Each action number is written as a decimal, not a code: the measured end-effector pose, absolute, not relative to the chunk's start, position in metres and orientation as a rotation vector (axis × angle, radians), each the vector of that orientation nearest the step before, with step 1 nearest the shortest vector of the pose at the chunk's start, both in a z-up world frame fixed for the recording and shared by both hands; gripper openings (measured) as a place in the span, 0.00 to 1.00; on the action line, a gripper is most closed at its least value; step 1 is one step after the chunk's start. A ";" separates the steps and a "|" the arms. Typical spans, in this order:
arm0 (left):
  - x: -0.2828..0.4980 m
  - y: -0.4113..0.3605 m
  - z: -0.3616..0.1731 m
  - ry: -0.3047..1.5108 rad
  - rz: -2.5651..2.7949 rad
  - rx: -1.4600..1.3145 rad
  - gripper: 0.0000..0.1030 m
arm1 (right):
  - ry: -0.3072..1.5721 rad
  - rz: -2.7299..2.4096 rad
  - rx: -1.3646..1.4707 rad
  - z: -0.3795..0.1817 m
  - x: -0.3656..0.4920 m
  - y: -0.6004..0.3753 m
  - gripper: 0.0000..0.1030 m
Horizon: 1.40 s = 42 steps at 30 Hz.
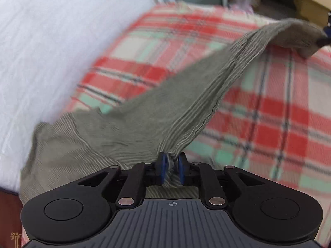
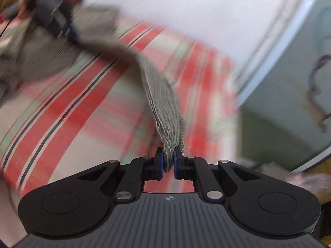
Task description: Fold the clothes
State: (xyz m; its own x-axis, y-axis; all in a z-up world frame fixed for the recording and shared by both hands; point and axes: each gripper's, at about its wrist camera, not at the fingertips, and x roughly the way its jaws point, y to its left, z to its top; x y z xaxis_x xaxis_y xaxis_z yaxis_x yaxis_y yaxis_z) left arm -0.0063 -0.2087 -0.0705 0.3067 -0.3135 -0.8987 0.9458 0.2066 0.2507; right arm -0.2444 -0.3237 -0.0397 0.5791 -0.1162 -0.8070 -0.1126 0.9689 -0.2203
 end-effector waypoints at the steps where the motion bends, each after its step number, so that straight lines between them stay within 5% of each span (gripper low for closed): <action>1: -0.008 -0.203 -0.073 0.831 -1.030 0.980 0.40 | 0.984 0.040 -0.239 -0.044 -0.248 -0.319 0.10; 2: -0.009 -0.198 -0.076 0.838 -1.029 0.996 0.41 | 1.012 0.083 -0.217 -0.049 -0.252 -0.314 0.13; 4: -0.006 -0.188 -0.072 0.860 -1.039 0.981 0.47 | 1.038 0.162 -0.128 -0.047 -0.258 -0.311 0.51; 6: 0.005 -0.177 -0.058 0.893 -1.066 0.898 0.57 | 1.005 0.210 -0.022 -0.033 -0.263 -0.318 0.66; 13: 0.077 -0.175 -0.018 0.911 -0.888 0.550 0.70 | 0.781 0.099 0.281 -0.010 -0.234 -0.377 0.67; 18: 0.128 -0.216 -0.034 1.040 -0.752 0.465 0.70 | 0.873 0.041 0.347 -0.047 -0.197 -0.410 0.66; 26: 0.150 -0.265 -0.065 1.002 -0.579 0.580 0.73 | 0.940 0.105 0.433 -0.073 -0.180 -0.419 0.68; 27: 0.152 -0.268 -0.070 1.000 -0.563 0.598 0.70 | 0.951 0.123 0.440 -0.075 -0.180 -0.418 0.63; 28: 0.154 -0.271 -0.075 1.011 -0.566 0.613 0.62 | 0.962 0.141 0.447 -0.076 -0.179 -0.418 0.34; 29: 0.155 -0.274 -0.080 1.023 -0.568 0.628 0.23 | 0.974 0.158 0.453 -0.078 -0.179 -0.417 0.13; 30: 0.156 -0.276 -0.085 1.035 -0.570 0.643 0.02 | 0.985 0.176 0.460 -0.079 -0.178 -0.417 0.03; 42: 0.179 -0.291 -0.065 0.924 -0.539 0.330 0.00 | 0.777 -0.033 0.381 -0.020 -0.191 -0.455 0.02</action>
